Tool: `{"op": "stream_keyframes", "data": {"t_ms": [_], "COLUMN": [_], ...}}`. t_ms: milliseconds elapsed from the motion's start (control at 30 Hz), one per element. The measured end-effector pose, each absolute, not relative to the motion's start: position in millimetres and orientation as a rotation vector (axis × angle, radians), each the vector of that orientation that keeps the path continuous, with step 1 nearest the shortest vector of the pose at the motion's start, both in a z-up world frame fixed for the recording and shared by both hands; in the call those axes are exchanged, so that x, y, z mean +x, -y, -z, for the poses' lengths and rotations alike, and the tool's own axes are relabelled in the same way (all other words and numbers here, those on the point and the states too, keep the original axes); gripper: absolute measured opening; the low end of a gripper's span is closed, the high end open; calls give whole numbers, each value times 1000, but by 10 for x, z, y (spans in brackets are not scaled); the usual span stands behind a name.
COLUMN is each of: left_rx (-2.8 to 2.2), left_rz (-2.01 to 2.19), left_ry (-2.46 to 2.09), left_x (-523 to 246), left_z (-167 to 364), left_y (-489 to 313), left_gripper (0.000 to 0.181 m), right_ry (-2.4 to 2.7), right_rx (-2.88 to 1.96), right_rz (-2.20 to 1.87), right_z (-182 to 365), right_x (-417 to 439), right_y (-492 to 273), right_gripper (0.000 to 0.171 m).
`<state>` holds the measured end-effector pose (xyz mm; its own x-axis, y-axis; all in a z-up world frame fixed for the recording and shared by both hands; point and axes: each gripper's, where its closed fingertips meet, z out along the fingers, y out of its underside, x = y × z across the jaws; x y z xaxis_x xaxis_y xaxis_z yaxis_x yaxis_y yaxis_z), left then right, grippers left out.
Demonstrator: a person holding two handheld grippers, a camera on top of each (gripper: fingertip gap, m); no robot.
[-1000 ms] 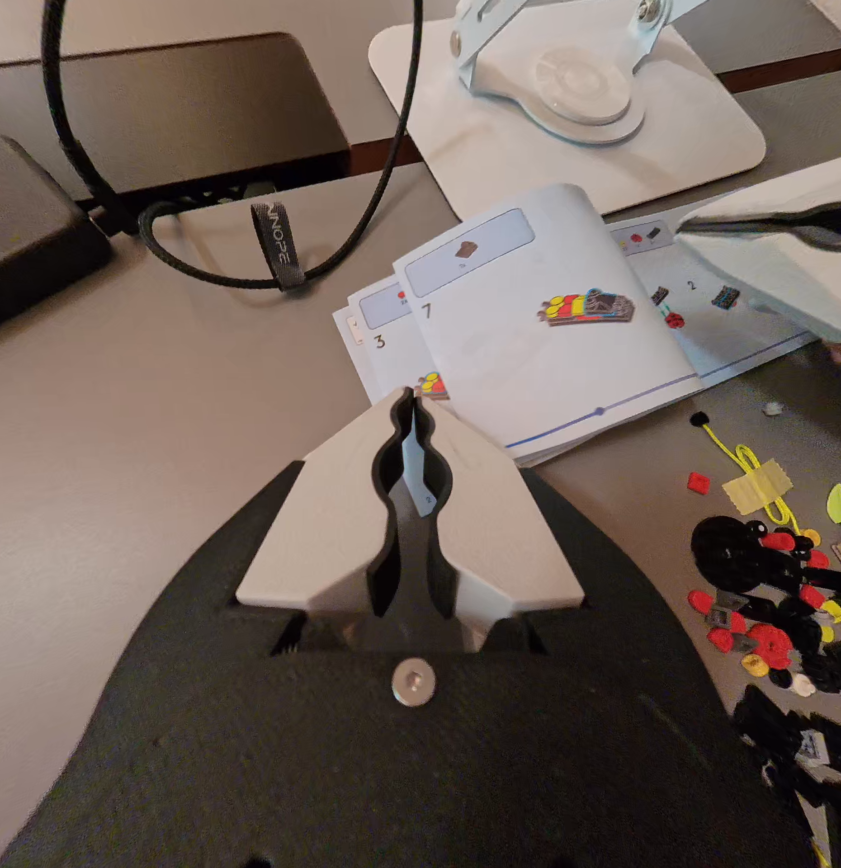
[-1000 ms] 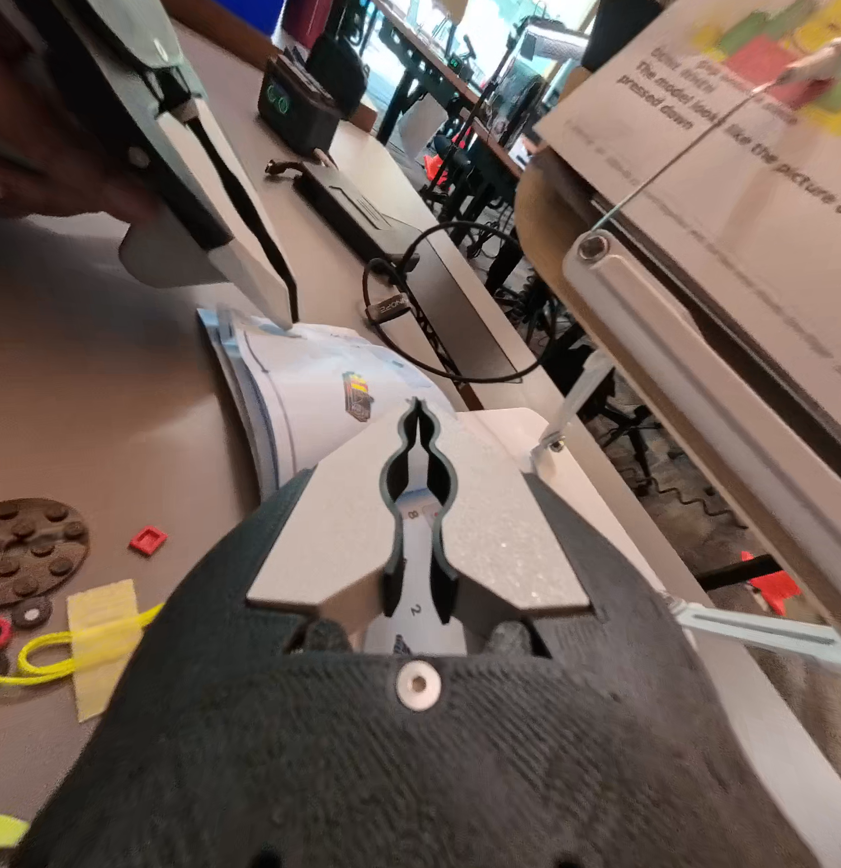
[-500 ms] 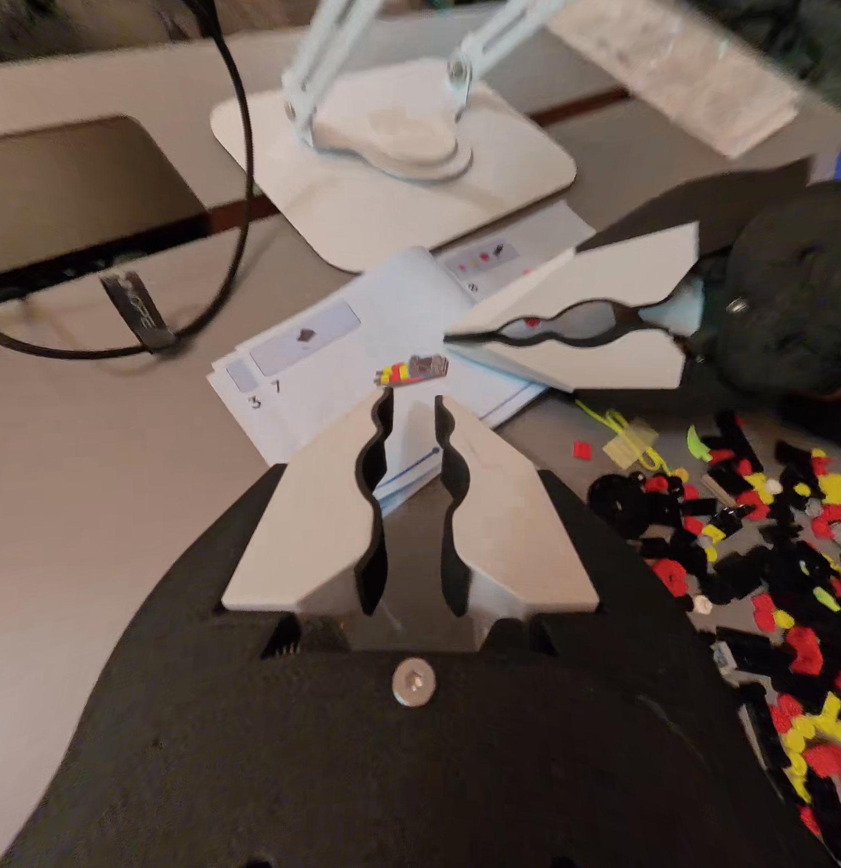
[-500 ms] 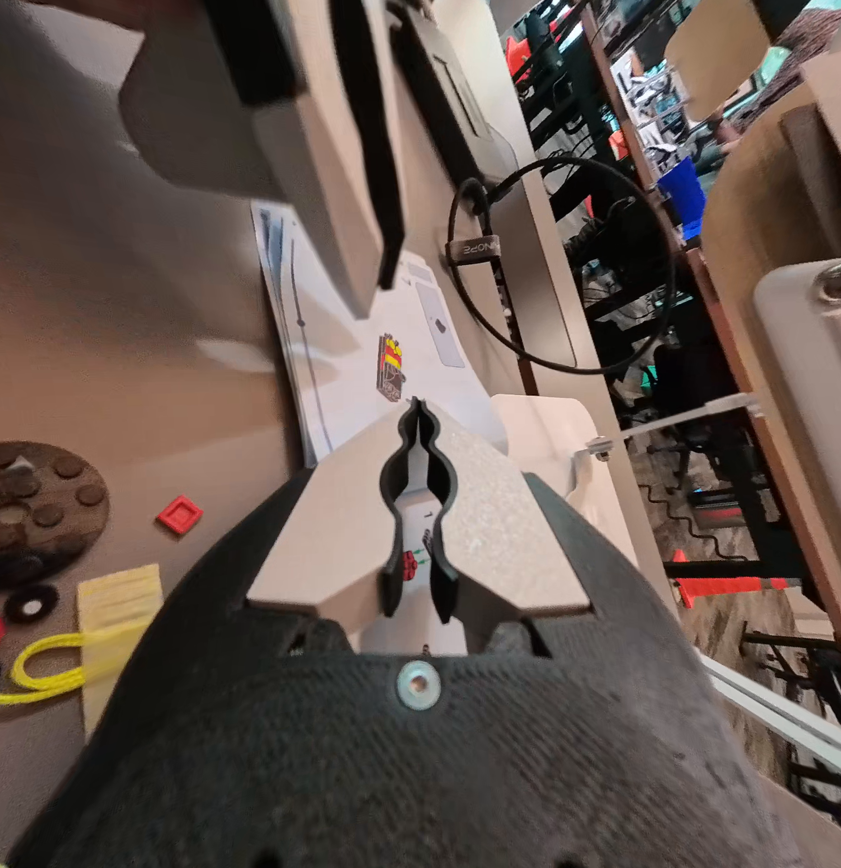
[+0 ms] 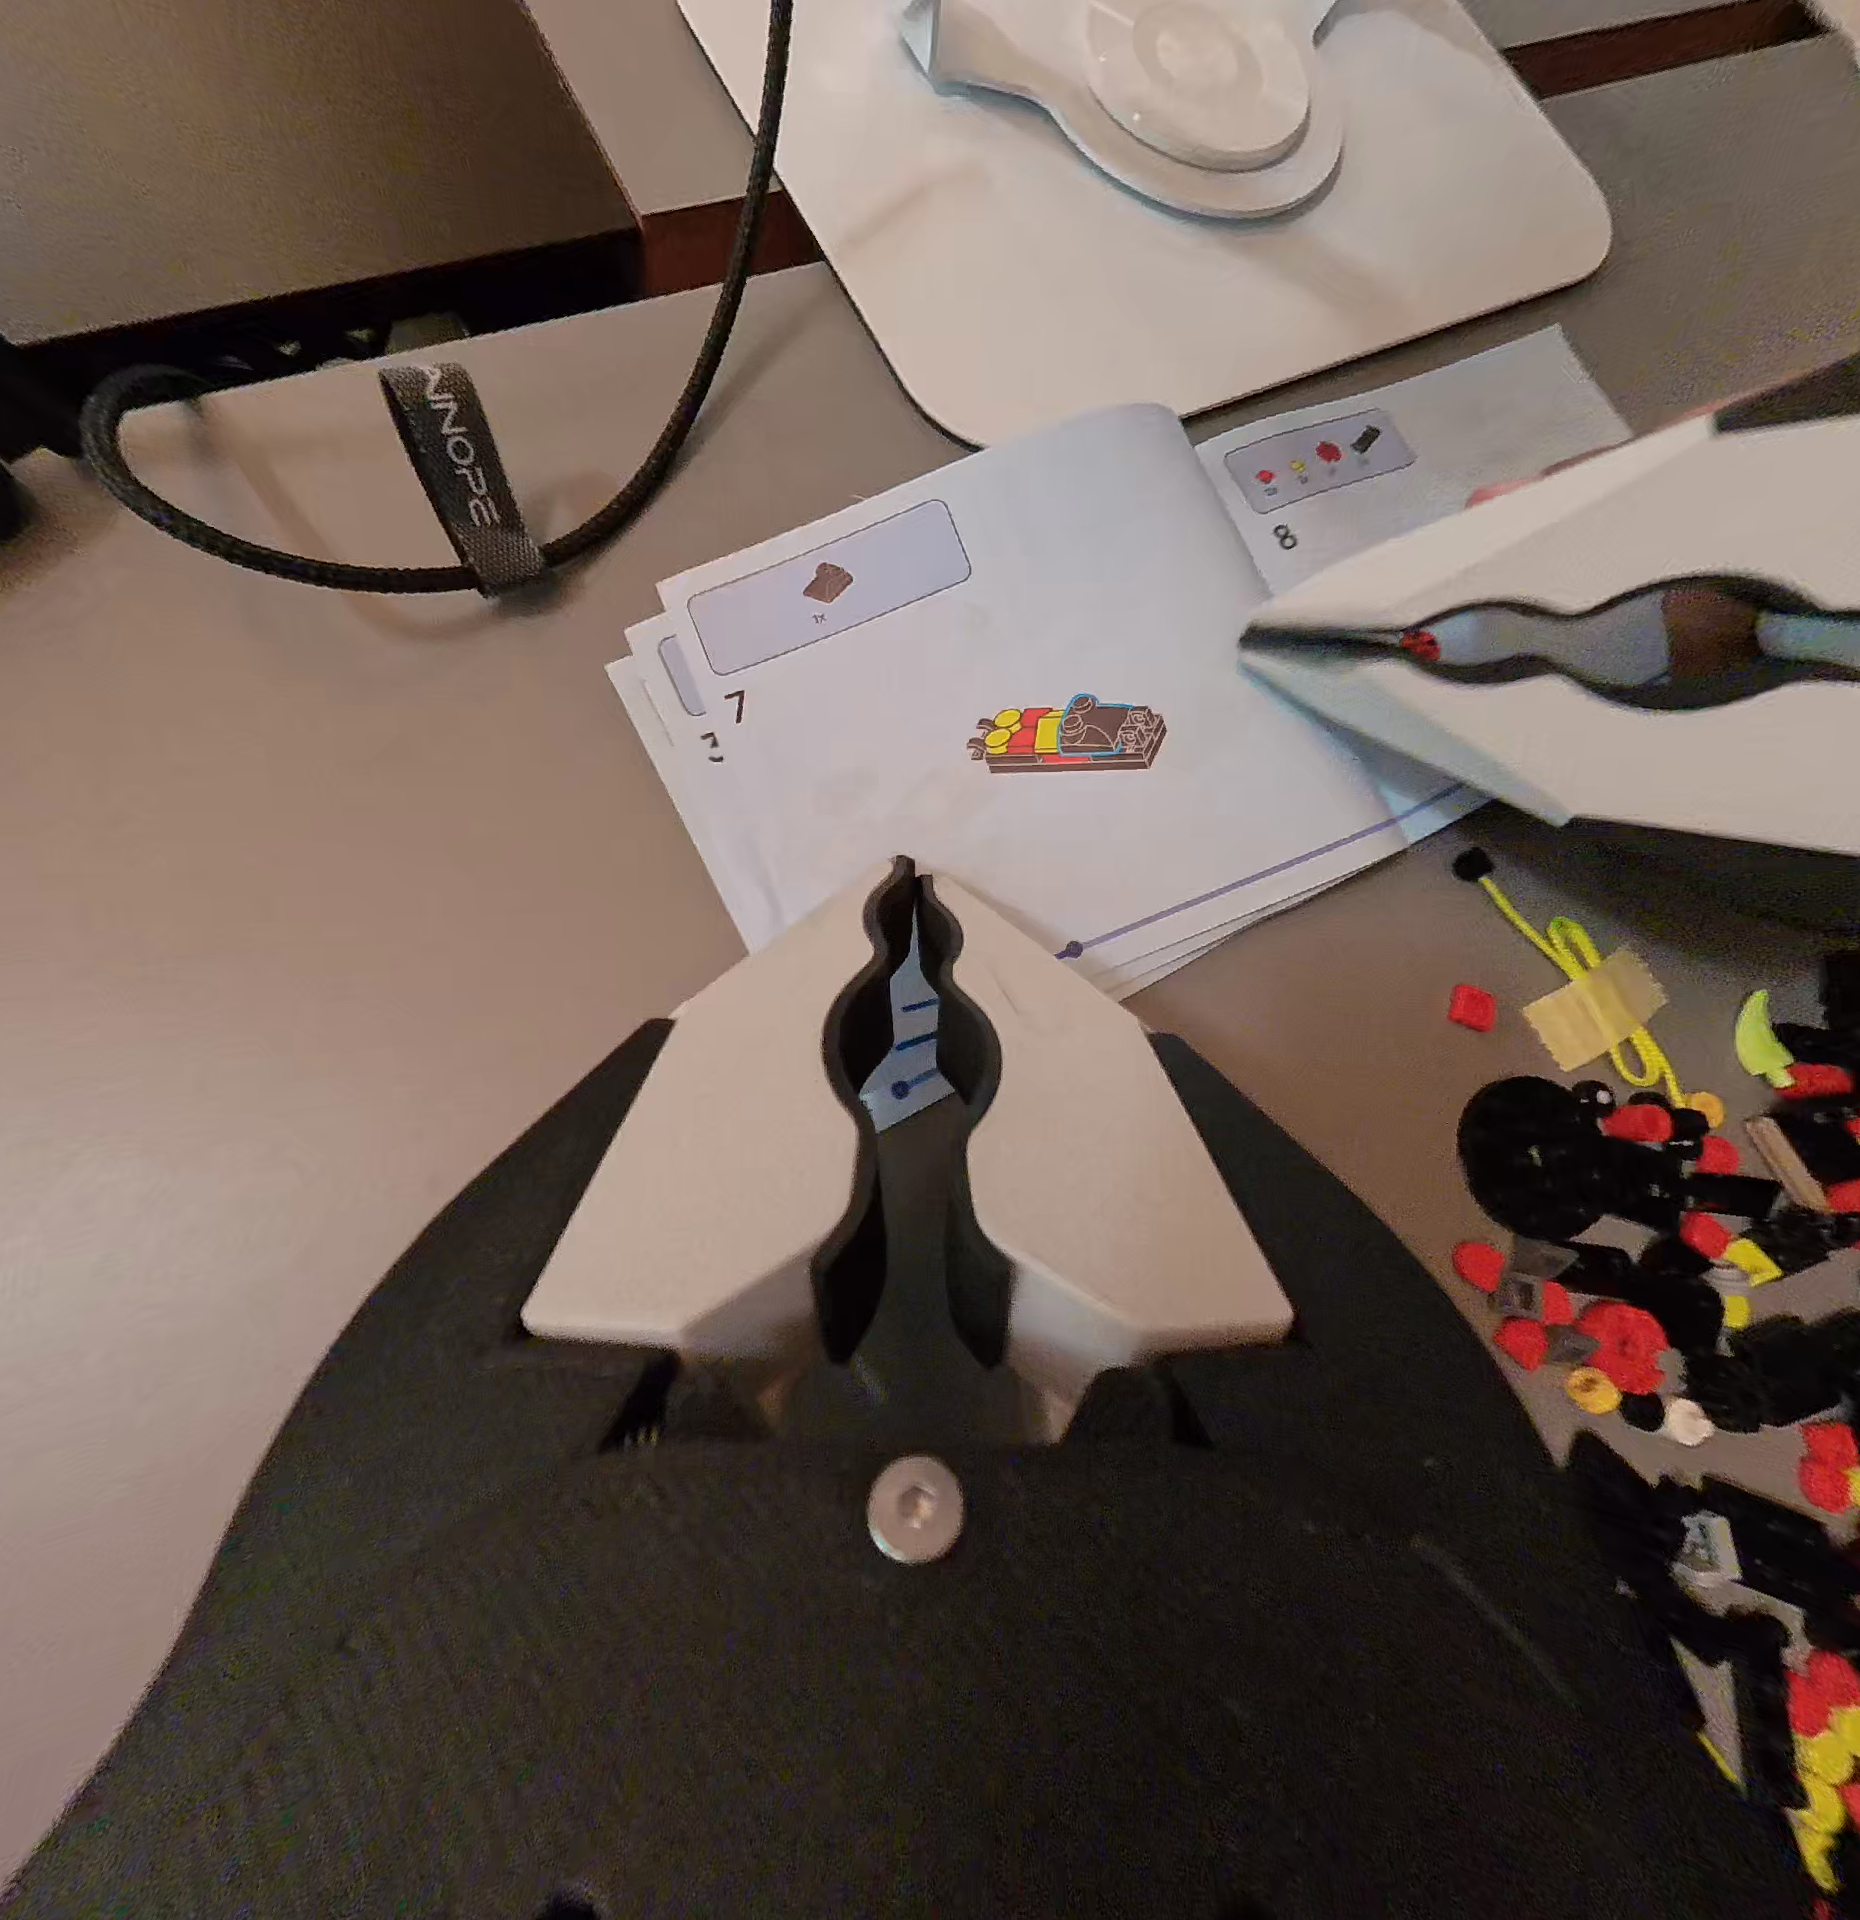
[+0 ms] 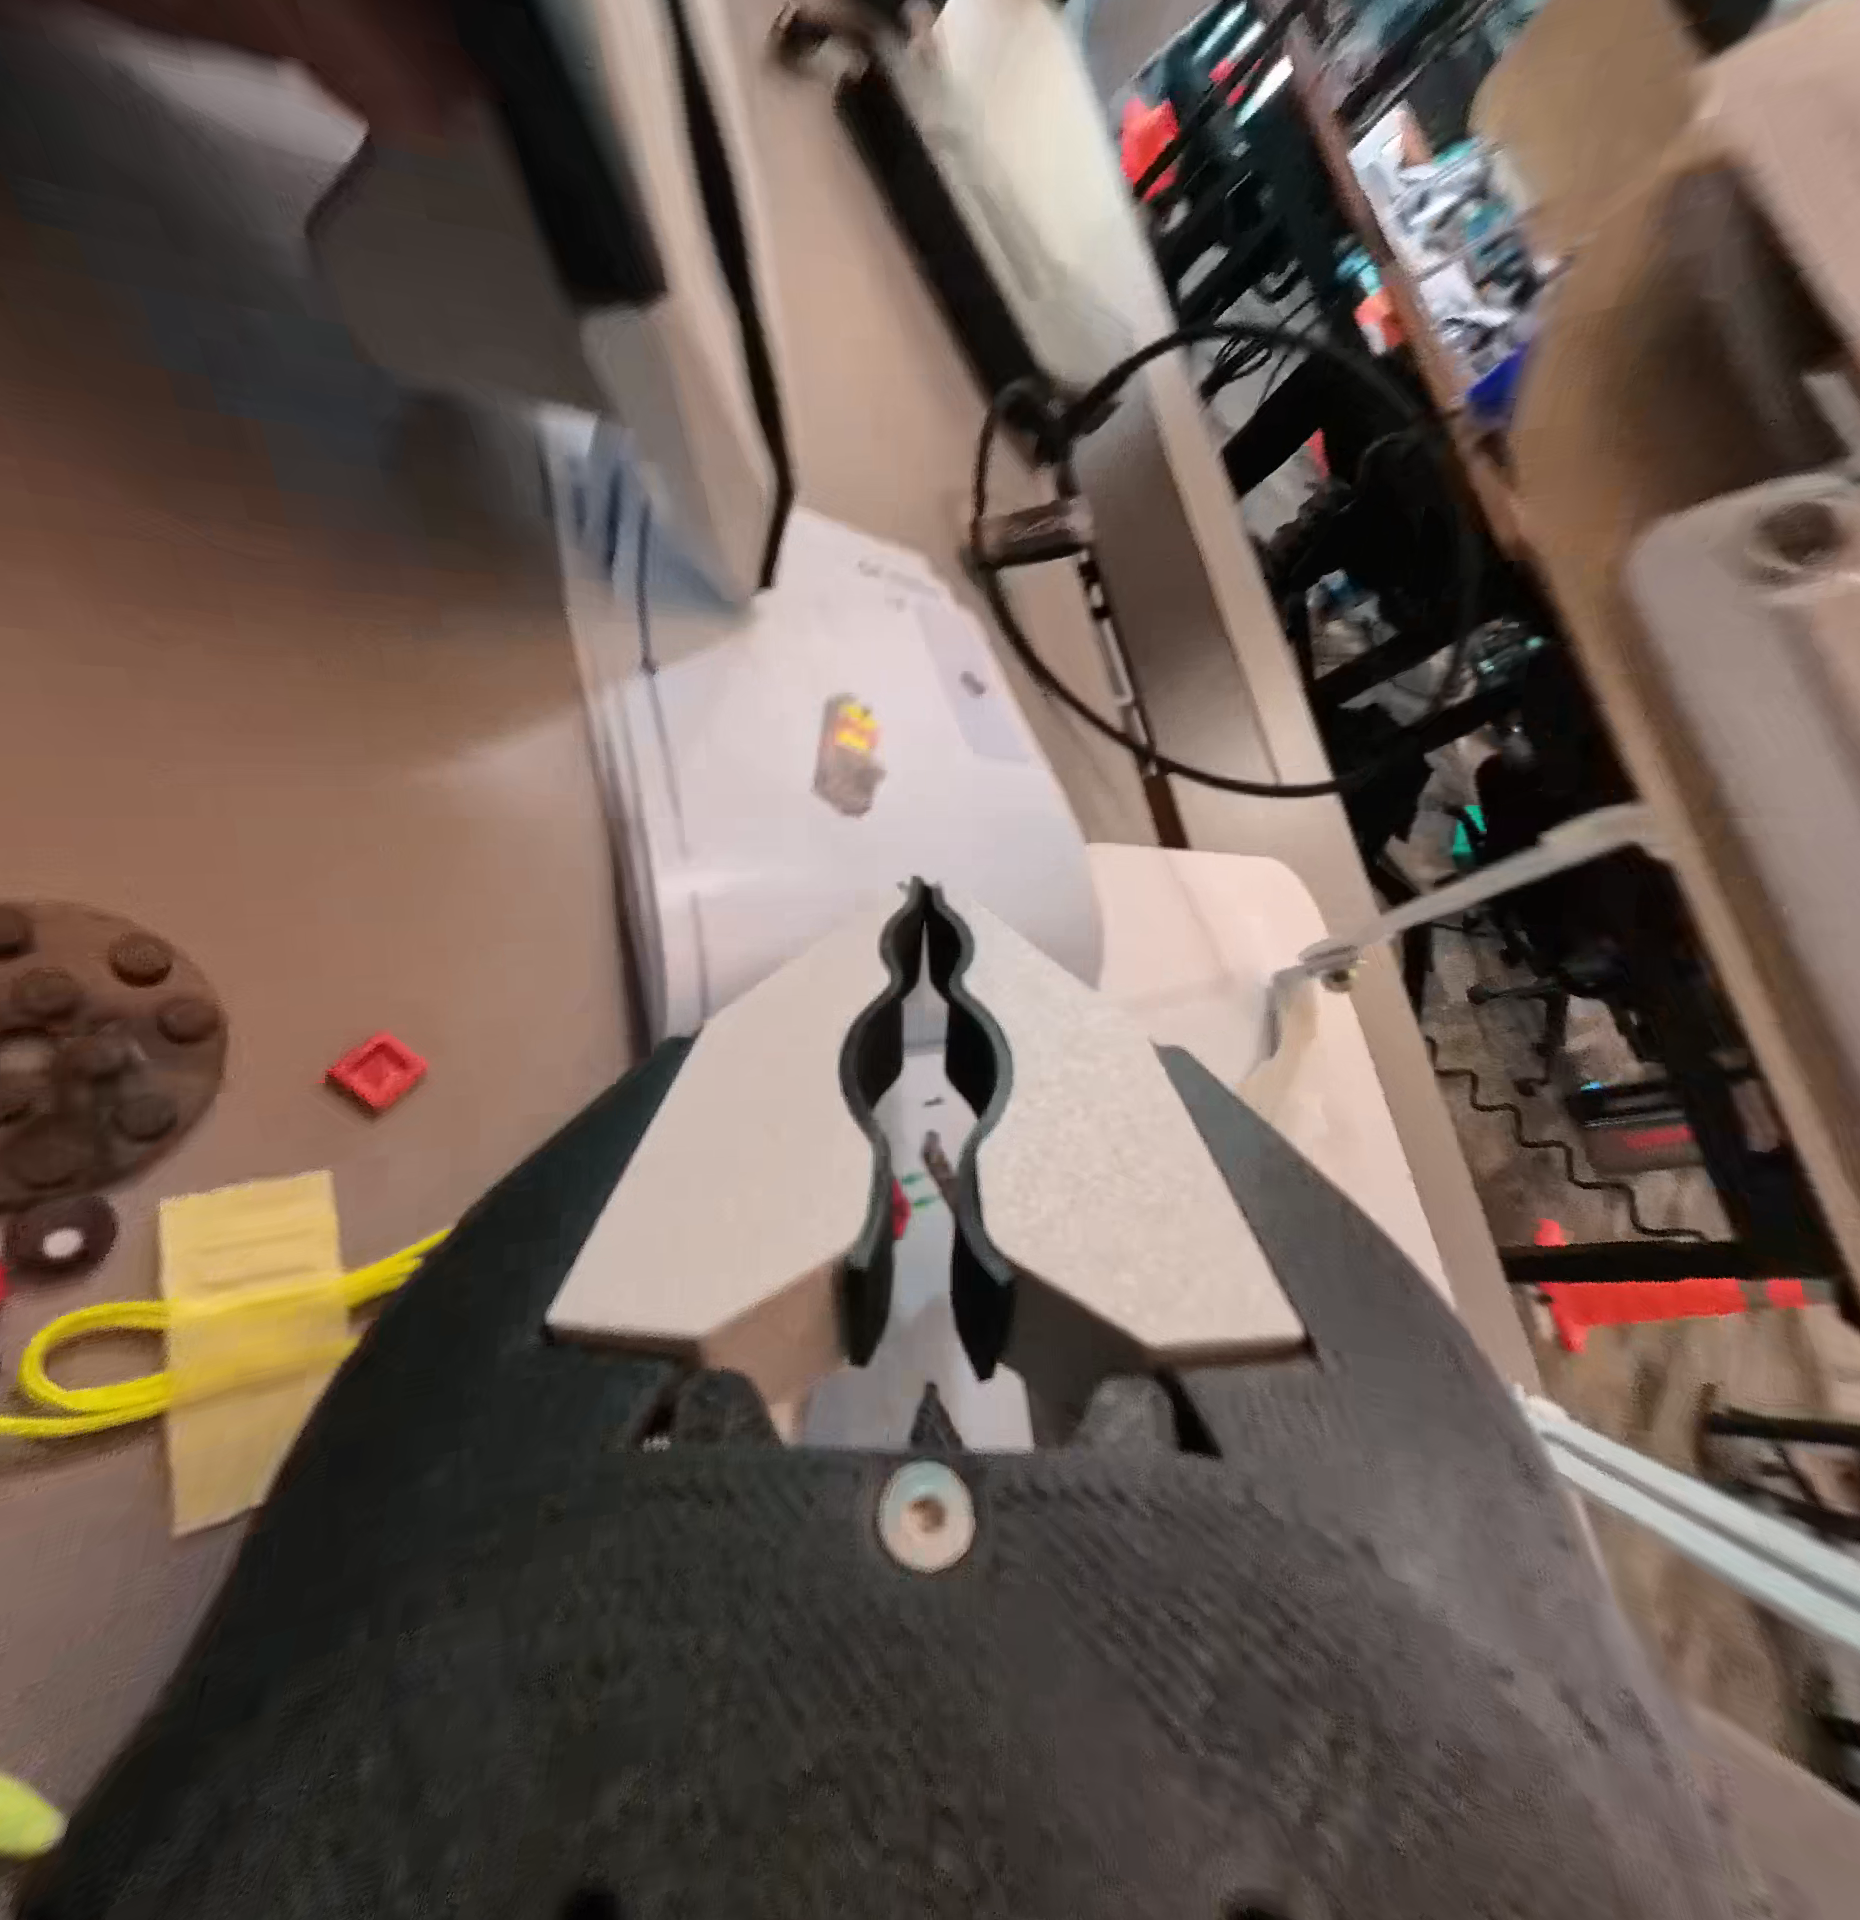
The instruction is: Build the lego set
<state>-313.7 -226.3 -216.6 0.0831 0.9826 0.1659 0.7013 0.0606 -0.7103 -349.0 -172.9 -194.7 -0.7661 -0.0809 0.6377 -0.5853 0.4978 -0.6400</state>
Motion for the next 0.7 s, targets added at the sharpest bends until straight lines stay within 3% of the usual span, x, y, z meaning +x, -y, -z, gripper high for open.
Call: {"op": "stream_keyframes", "data": {"t_ms": [33,367,700], "left_rx": [-1718,-1789,-1797], "left_rz": [-565,-704,-539], "left_ry": [1677,1520,1614], "left_x": [-3135,-3169,-3110], "left_z": [2167,2023,2191], "left_y": [2281,2152,2167], "left_gripper": [0,0,1], "right_ry": [2217,2352,2504], "right_rx": [584,540,472], "right_rz": [-1163,-1173,-1213], "right_z": [2035,2082,2102], "right_x": [-3480,-3493,-3512], "right_y": [1737,1748,1750], "right_gripper": [0,0,0]}}
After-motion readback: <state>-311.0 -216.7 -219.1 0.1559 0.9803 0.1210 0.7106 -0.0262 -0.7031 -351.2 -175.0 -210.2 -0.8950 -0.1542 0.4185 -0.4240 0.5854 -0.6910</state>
